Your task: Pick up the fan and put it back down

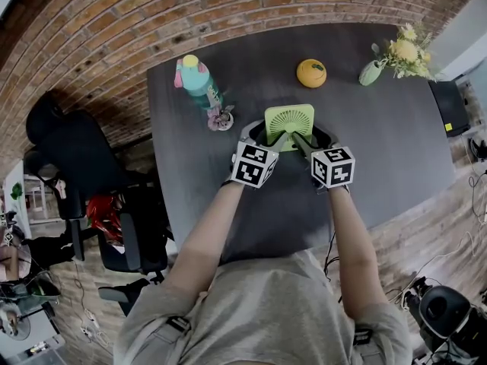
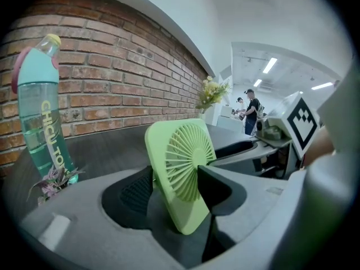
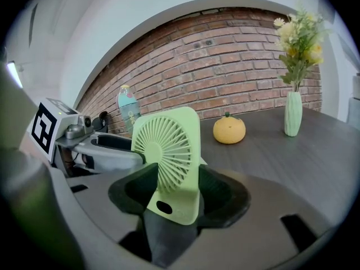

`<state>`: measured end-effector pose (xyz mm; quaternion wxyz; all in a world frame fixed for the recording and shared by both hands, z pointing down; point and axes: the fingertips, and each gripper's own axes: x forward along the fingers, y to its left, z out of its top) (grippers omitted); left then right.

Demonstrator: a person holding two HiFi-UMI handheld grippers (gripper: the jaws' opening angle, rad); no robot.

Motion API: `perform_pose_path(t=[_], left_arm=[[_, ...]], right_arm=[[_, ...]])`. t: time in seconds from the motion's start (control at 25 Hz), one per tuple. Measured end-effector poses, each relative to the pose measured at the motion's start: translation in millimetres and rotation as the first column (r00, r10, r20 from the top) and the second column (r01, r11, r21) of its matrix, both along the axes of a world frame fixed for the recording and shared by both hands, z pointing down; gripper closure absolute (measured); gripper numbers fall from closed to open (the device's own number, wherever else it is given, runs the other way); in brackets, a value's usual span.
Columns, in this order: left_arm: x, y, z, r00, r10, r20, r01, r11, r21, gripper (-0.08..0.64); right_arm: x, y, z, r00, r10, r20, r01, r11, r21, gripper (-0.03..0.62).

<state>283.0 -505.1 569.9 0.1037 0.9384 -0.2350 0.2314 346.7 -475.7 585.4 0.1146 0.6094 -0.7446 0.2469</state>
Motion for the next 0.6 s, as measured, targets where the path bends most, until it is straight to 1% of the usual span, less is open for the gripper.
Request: perform_pose_path(t=[0.16, 0.4, 0.6], left_arm=[[-2, -7, -17, 0.997, -0.046, -0.058, 0.047, 0.999, 0.012, 0.322], [-11, 0, -28, 0.998, -0.053, -0.033, 0.055, 0.997, 0.048, 0.321], [-21, 14, -45, 0.996, -0.077, -0.049, 0.08, 0.995, 0.058, 0.321]], right_arm=[[0, 2, -3, 0.999, 0.011, -0.034, -0.011, 1.0, 0.0, 0.367], [6, 13, -21, 0.996, 0.058, -0.066, -0.056, 0.998, 0.032, 0.367], [-2, 29, -43, 0.994, 0.066, -0.084, -0.06, 0.996, 0.07, 0.367]])
